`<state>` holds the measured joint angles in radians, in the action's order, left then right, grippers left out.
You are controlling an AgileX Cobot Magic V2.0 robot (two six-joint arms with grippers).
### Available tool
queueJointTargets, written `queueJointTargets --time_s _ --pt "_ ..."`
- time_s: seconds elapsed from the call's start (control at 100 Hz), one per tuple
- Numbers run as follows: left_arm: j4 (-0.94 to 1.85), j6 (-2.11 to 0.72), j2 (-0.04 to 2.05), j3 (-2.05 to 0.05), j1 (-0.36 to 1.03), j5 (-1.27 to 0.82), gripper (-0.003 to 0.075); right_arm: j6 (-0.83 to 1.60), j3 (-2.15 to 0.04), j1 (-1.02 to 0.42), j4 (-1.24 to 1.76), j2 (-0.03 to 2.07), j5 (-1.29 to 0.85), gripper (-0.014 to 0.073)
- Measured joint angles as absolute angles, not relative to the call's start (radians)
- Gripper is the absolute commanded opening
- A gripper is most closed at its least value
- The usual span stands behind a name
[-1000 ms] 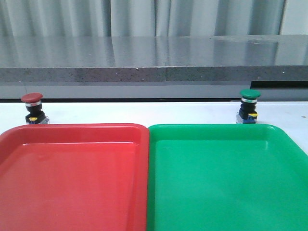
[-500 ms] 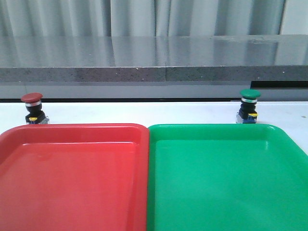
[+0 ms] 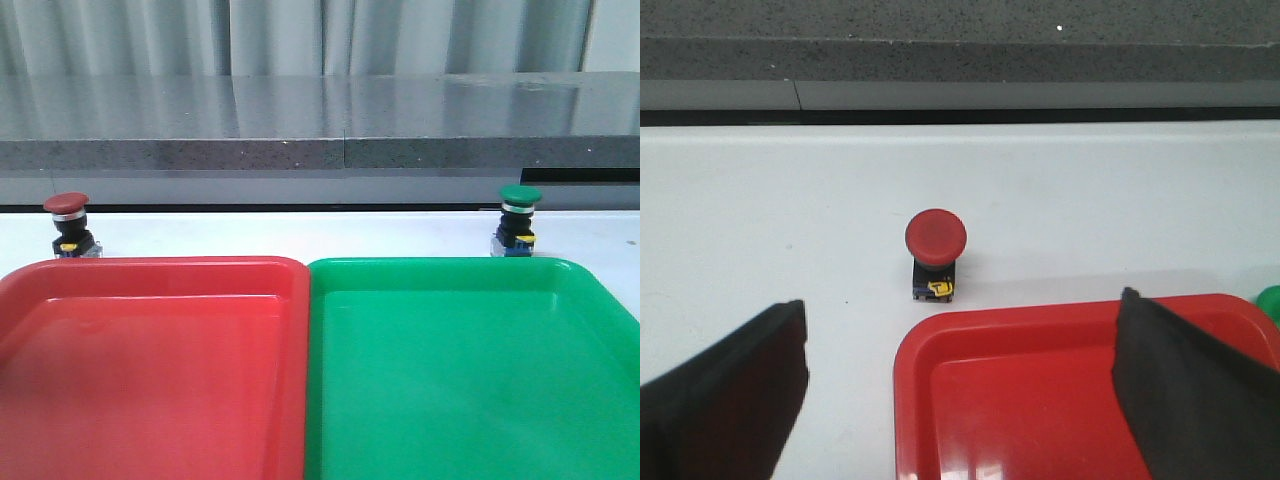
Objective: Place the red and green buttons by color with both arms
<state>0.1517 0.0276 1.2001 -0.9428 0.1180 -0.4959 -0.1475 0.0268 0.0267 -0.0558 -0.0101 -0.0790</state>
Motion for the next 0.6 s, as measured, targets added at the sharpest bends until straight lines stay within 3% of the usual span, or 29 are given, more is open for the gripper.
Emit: queueJointTargets --time_s 0.6 --pt "0.191 0.028 1.636 -1.175 0.120 -0.446 0.0597 -0.147 0.027 0.027 -0.056 -0.010 -0.079 -0.0064"
